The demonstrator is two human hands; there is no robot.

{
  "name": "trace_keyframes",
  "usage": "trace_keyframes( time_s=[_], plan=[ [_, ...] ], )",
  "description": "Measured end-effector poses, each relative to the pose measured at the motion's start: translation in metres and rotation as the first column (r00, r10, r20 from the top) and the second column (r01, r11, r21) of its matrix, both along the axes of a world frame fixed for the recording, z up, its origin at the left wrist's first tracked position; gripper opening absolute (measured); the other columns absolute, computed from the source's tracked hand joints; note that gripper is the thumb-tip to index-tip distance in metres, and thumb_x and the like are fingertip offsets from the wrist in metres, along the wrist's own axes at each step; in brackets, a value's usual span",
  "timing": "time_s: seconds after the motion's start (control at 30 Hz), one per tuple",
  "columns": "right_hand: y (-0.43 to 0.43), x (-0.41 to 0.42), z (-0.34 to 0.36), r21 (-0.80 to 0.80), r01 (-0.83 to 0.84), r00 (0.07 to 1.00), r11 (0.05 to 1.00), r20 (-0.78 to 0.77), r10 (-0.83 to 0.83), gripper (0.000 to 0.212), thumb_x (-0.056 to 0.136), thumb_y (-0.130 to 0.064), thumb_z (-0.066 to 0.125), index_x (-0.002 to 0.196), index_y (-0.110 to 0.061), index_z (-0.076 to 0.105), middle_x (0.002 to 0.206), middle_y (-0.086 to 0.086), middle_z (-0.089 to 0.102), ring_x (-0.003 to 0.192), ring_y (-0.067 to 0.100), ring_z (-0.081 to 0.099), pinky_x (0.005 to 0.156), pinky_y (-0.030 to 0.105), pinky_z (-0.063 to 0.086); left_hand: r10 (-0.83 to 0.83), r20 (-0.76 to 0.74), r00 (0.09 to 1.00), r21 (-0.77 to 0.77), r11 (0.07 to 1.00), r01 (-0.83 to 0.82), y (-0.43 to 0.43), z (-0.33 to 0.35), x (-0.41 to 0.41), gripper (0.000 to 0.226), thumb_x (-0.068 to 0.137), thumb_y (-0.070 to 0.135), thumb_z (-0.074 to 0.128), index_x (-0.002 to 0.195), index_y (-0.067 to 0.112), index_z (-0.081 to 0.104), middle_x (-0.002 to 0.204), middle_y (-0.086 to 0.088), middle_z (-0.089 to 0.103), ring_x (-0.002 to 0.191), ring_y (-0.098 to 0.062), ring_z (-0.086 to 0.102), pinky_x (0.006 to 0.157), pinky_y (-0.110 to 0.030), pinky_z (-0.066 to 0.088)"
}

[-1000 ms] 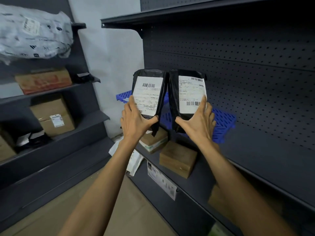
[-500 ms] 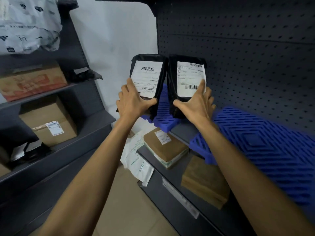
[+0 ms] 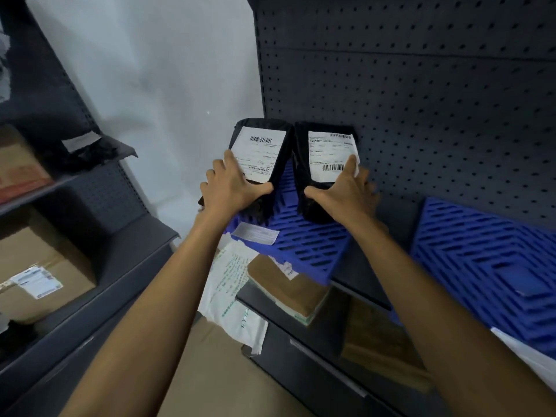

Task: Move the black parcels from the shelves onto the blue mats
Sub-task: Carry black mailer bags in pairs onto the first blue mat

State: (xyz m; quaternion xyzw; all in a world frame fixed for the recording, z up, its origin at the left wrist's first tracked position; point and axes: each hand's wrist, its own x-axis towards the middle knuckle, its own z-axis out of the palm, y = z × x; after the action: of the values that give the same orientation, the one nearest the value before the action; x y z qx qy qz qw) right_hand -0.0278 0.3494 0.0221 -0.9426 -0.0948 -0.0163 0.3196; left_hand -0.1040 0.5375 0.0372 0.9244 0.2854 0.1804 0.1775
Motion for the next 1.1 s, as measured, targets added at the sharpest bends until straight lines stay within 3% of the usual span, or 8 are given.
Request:
trace_keyframes(
  time_s=[0.27, 0.43, 0.67, 0.73, 0.87, 1.0, 1.1],
  plan=[
    [0.030, -0.009, -0.012, -0.112, 0.150, 0.986, 0.982, -0.061, -0.157, 0.120, 0.072, -0.069, 0.064, 0.156, -0.016, -0.003, 0.161, 0.017, 0.007, 0.144, 0.041, 0.016, 0.114, 0.053, 0.017, -0.207, -0.121, 0.971, -0.058, 0.978, 0.201, 0.048, -0.014, 0.033, 0.104, 0.068, 0.071, 0.069, 0.140, 0.007, 0.030, 0.137, -0.018, 0.042, 0.126, -0.040, 0.042, 0.102, -0.055, 0.038],
    [0.036, -0.012, -0.012, -0.208, 0.162, 0.980, 0.965, -0.080, -0.182, 0.114, 0.076, -0.071, 0.059, 0.156, -0.017, -0.002, 0.161, 0.015, 0.006, 0.145, 0.039, 0.014, 0.114, 0.053, 0.018, -0.284, -0.152, 0.947, -0.121, 0.956, 0.267, 0.059, -0.024, 0.041, 0.108, 0.067, 0.075, 0.066, 0.142, 0.008, 0.029, 0.140, -0.017, 0.040, 0.129, -0.039, 0.040, 0.105, -0.054, 0.035],
    [0.026, -0.030, -0.001, -0.234, 0.108, 0.988, 0.966, -0.087, -0.131, 0.100, 0.080, -0.081, 0.042, 0.155, -0.024, 0.010, 0.162, 0.010, 0.008, 0.145, 0.038, 0.017, 0.113, 0.055, 0.023, -0.418, -0.218, 0.882, -0.012, 0.905, 0.426, 0.060, -0.017, 0.034, 0.097, 0.080, 0.076, 0.051, 0.151, 0.016, 0.022, 0.162, -0.014, 0.010, 0.147, -0.037, 0.012, 0.114, -0.061, 0.014],
    [0.015, -0.040, 0.002, -0.268, 0.100, 0.992, 0.958, -0.049, -0.117, 0.088, 0.086, -0.076, 0.040, 0.154, -0.024, 0.019, 0.160, 0.008, 0.018, 0.142, 0.038, 0.023, 0.111, 0.054, 0.027, -0.483, -0.203, 0.852, 0.076, 0.860, 0.505, 0.053, -0.009, 0.033, 0.085, 0.086, 0.068, 0.052, 0.151, 0.019, 0.029, 0.159, -0.012, 0.021, 0.146, -0.035, 0.019, 0.114, -0.061, 0.017],
    [-0.027, -0.061, 0.012, -0.333, 0.140, 0.990, 0.933, 0.028, -0.138, 0.070, 0.094, -0.062, 0.043, 0.149, -0.020, 0.032, 0.150, 0.011, 0.039, 0.135, 0.037, 0.036, 0.106, 0.050, 0.036, -0.667, -0.113, 0.736, 0.186, 0.714, 0.675, 0.011, 0.008, 0.031, 0.057, 0.093, 0.042, 0.060, 0.143, 0.019, 0.046, 0.138, -0.012, 0.052, 0.125, -0.034, 0.050, 0.097, -0.050, 0.046],
    [-0.089, -0.095, 0.023, -0.454, 0.235, 0.972, 0.859, 0.120, -0.202, 0.055, 0.097, -0.051, 0.048, 0.141, -0.019, 0.045, 0.141, 0.012, 0.048, 0.129, 0.035, 0.043, 0.103, 0.049, 0.039, -0.785, -0.096, 0.612, 0.258, 0.575, 0.777, -0.063, 0.014, 0.022, 0.045, 0.094, 0.033, 0.060, 0.136, 0.020, 0.054, 0.134, -0.008, 0.056, 0.119, -0.030, 0.056, 0.086, -0.042, 0.051],
    [-0.148, -0.127, 0.028, -0.493, 0.301, 0.953, 0.816, 0.138, -0.269, 0.048, 0.099, -0.043, 0.048, 0.139, -0.016, 0.045, 0.137, 0.012, 0.050, 0.126, 0.035, 0.046, 0.100, 0.049, 0.041, -0.840, -0.149, 0.521, 0.309, 0.461, 0.832, -0.126, 0.016, 0.012, 0.042, 0.095, 0.031, 0.058, 0.136, 0.021, 0.054, 0.131, -0.008, 0.058, 0.116, -0.030, 0.057, 0.085, -0.042, 0.050]
  ],
)
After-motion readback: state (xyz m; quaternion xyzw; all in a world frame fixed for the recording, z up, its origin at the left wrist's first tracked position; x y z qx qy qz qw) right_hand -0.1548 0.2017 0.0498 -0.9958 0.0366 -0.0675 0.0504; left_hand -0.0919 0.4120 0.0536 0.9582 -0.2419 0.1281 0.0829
